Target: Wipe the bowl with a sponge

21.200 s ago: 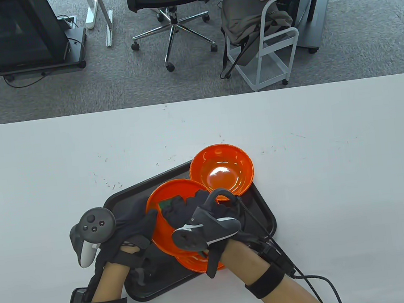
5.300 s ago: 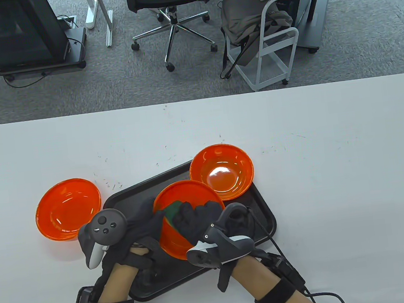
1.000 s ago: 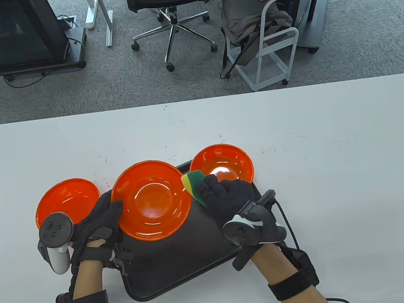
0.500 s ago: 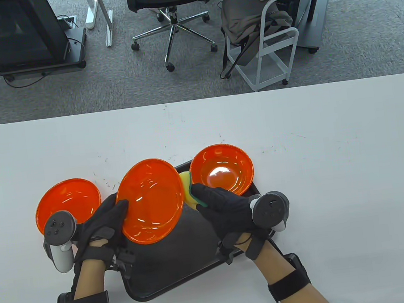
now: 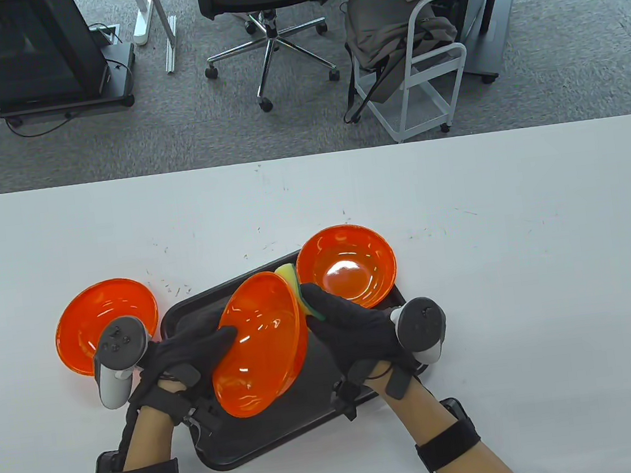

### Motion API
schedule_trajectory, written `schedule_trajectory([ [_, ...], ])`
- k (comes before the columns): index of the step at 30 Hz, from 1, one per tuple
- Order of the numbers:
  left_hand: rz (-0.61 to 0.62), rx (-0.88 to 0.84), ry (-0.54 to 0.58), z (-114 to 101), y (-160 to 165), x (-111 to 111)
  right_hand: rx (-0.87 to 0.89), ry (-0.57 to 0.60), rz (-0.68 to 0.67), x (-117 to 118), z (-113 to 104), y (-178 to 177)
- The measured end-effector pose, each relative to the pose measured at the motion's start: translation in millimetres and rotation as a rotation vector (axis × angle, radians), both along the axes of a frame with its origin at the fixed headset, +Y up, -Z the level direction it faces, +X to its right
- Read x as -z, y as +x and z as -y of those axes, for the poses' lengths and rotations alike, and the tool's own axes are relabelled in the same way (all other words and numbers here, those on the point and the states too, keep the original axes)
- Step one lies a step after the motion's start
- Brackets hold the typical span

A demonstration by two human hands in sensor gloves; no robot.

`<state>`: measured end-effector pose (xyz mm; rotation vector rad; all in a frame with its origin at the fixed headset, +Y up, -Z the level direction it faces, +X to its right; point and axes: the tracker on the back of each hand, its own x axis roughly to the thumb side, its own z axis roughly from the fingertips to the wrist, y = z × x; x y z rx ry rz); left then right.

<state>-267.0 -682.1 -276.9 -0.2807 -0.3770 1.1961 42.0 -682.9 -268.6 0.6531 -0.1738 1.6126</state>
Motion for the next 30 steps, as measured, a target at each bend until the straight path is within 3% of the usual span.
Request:
schedule_trajectory([
  [6, 0.041, 0.022, 0.024, 2.2, 18.4, -2.5, 0.052, -0.097, -0.093, 1.3, 6.3, -8.2],
  [11, -0.033, 0.011, 0.083, -2.5, 23.1, -6.8, 0.067, -0.166, -0.168, -0.9, 11.8, -18.1],
  [19, -0.269, -0.038, 0.17, -7.5, 11.8, -11.7, 0.033, -0.222, -0.294, -10.4, 13.3, -40.9],
  [30, -0.552, 0.009, 0.158, -3.0, -36.5, -9.7, 0.076, -0.28, -0.371, -20.4, 11.8, -57.9],
])
